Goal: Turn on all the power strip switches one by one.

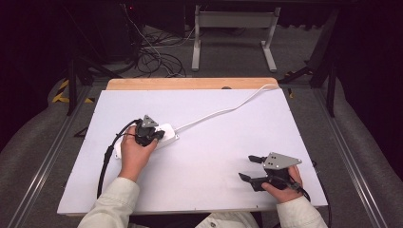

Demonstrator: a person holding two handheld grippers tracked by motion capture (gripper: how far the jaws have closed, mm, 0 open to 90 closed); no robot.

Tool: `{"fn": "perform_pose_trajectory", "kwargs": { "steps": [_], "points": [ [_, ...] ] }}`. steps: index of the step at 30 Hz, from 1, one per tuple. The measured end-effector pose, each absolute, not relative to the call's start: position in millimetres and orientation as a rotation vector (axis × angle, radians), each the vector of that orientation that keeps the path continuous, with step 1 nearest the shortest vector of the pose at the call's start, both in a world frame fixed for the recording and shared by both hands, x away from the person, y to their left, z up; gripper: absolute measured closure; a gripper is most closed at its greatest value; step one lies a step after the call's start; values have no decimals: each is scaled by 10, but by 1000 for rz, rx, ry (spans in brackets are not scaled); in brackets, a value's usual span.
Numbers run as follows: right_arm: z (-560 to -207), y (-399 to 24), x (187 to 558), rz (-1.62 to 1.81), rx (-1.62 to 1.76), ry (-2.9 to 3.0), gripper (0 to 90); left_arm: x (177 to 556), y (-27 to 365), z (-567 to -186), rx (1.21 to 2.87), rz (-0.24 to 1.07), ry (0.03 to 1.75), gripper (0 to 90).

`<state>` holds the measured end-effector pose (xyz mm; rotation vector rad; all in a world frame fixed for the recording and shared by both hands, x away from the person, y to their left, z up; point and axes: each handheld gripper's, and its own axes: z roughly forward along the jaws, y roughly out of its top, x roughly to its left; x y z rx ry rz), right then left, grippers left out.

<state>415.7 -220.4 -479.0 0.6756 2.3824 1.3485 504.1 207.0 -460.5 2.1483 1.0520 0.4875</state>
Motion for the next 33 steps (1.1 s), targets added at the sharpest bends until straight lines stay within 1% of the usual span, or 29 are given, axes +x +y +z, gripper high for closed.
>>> {"fn": "perform_pose_trajectory", "kwargs": {
  "steps": [7, 11, 17, 20, 22, 23, 24, 25, 26, 29, 33],
  "points": [
    [-4793, -2198, 4155, 1348, 674, 2386, 272, 5038, 2055, -4613, 2149, 506, 1064, 900],
    [-4793, -2195, 4152, 1349, 673, 2385, 272, 5046, 2071, -4623, 2132, 468, 1081, 900],
    [-4794, -2194, 4151, 1349, 668, 2386, 272, 5037, 2091, -4647, 2117, 474, 1073, 900],
    [-4793, -2191, 4151, 1348, 668, 2387, 272, 5072, 2123, -4646, 2094, 418, 1098, 900],
    [-4786, -2191, 4146, 1348, 666, 2383, 272, 5052, 2071, -4628, 2124, 468, 1090, 900],
    [-4782, -2199, 4145, 1354, 671, 2377, 270, 5028, 2023, -4602, 2142, 500, 1066, 900],
    [-4783, -2202, 4147, 1358, 673, 2374, 270, 4981, 2048, -4481, 2045, 485, 1029, 900],
    [-4781, -2207, 4150, 1355, 675, 2370, 270, 4946, 2055, -4404, 2011, 480, 1009, 900],
    [-4781, -2210, 4149, 1359, 676, 2368, 270, 4946, 2055, -4404, 2011, 480, 1009, 900],
    [-4783, -2216, 4151, 1358, 680, 2366, 270, 4805, 2037, -4109, 2044, 553, 922, 900],
    [-4780, -2209, 4151, 1353, 678, 2368, 270, 4710, 2101, -3993, 2010, 538, 911, 900]
  ]
}}
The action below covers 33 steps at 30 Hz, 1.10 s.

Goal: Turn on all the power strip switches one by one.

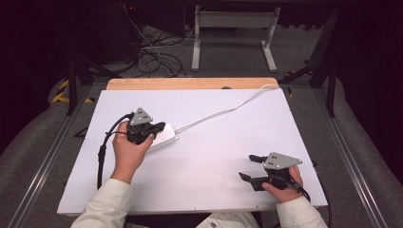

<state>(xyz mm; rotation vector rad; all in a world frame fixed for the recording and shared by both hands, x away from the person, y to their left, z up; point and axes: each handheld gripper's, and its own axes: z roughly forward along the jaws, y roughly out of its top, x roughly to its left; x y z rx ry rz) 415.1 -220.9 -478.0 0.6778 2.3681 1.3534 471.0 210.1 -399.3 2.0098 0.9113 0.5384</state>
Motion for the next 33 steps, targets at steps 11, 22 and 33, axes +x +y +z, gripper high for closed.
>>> {"fn": "perform_pose_trajectory", "kwargs": {
  "steps": [11, 22, 33],
  "points": [
    [-4777, -2221, 4148, 1359, 679, 2362, 269, 4472, 2230, -3955, 1965, 500, 843, 584],
    [-4766, -2236, 4138, 1367, 685, 2350, 264, 4111, 2409, -3886, 1835, 518, 739, 263],
    [-4766, -2237, 4140, 1369, 687, 2350, 259, 3891, 2582, -3929, 1790, 548, 679, 201]
  ]
}}
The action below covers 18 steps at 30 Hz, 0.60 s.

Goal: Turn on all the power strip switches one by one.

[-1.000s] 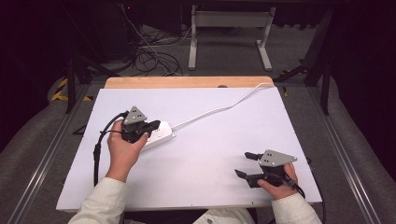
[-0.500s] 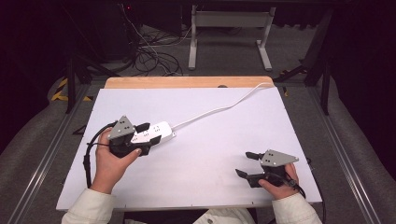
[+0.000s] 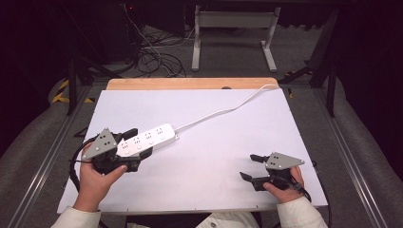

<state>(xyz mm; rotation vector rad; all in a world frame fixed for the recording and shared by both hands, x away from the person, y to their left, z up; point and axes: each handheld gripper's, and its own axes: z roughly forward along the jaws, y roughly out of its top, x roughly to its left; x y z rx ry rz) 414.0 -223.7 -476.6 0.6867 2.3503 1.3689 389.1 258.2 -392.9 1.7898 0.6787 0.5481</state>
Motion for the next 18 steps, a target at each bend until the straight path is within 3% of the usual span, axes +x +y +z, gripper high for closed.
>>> {"fn": "perform_pose_trajectory", "kwargs": {
  "steps": [18],
  "points": [
    [-4768, -2242, 4137, 1377, 677, 2353, 220, 3597, 2896, -4359, 1829, 578, 724, 181]
  ]
}}
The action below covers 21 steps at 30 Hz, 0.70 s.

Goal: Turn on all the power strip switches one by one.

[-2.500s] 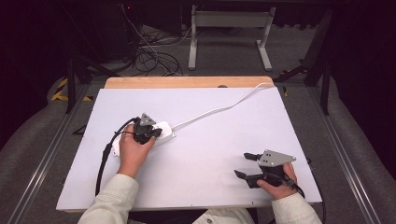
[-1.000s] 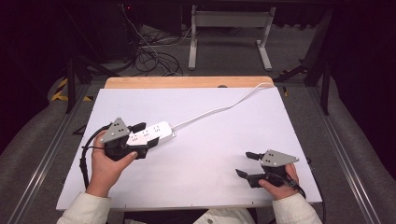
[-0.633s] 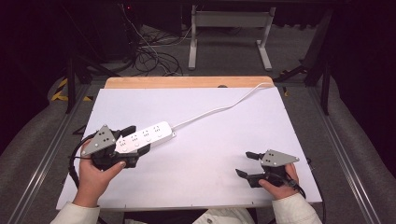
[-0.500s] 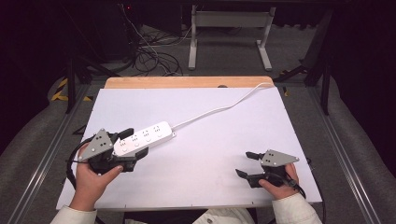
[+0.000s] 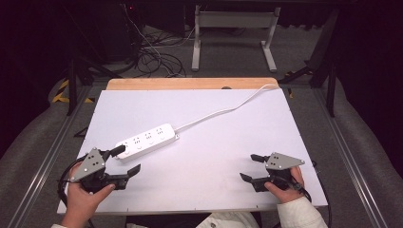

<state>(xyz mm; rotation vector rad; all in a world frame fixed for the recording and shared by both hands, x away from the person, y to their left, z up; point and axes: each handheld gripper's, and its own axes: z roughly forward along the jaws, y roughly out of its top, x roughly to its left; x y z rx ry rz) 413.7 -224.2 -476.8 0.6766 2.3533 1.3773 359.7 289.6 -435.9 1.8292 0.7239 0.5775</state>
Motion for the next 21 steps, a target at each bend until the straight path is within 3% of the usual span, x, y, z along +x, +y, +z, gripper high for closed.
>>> {"fn": "perform_pose_trajectory", "kwargs": {
  "steps": [8, 14, 21],
  "points": [
    [-4768, -2245, 4134, 1385, 676, 2355, 209, 3533, 2974, -4581, 1856, 598, 729, 175],
    [-4769, -2247, 4133, 1388, 673, 2358, 207, 3568, 3033, -4786, 1836, 466, 808, 196],
    [-4778, -2252, 4142, 1393, 677, 2365, 206, 3563, 3067, -4908, 1881, 459, 841, 201]
  ]
}}
